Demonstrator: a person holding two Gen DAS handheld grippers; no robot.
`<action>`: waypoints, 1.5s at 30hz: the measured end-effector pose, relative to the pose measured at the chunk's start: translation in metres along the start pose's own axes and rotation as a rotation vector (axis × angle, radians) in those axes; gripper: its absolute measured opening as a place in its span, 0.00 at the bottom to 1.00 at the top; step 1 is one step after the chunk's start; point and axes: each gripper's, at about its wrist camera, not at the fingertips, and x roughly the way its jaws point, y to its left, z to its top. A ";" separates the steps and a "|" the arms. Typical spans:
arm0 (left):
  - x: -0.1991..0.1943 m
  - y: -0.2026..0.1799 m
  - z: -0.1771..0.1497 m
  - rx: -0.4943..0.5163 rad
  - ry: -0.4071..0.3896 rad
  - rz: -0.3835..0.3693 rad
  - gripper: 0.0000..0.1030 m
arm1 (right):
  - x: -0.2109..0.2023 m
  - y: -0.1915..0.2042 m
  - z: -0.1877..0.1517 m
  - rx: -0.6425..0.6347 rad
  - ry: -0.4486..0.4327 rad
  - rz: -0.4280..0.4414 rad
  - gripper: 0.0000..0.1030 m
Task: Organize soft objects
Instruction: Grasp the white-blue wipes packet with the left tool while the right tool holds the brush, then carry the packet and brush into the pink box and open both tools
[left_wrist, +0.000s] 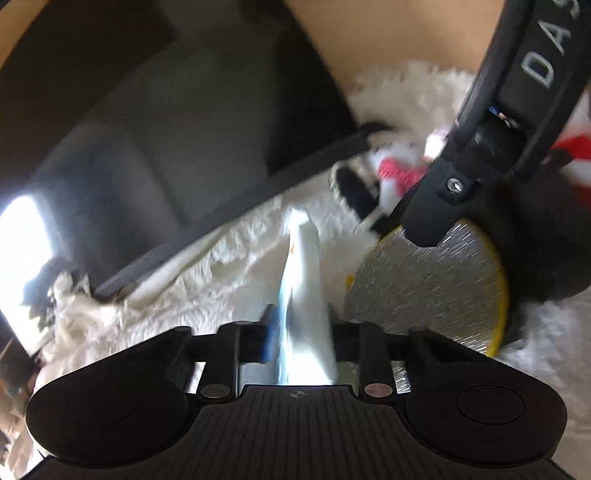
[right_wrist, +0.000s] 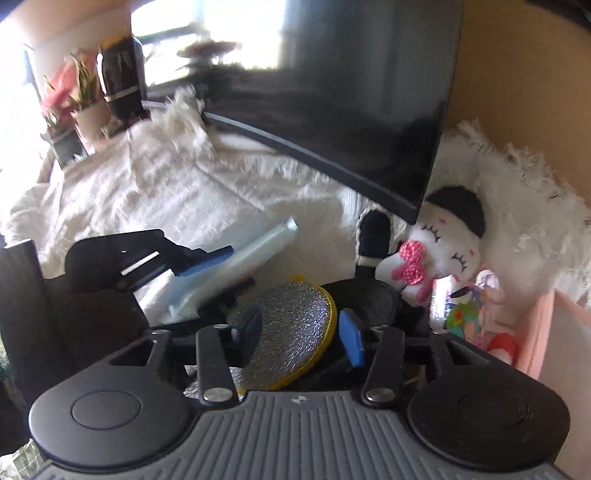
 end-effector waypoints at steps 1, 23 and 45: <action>0.000 0.006 0.000 -0.035 0.009 -0.001 0.18 | 0.006 -0.002 0.001 0.012 0.017 -0.008 0.46; -0.130 0.039 -0.033 -0.496 0.040 -0.317 0.17 | -0.098 -0.001 -0.075 0.099 -0.026 0.132 0.13; -0.074 -0.111 0.197 -0.484 -0.098 -0.789 0.18 | -0.274 -0.094 -0.288 0.637 -0.210 -0.281 0.13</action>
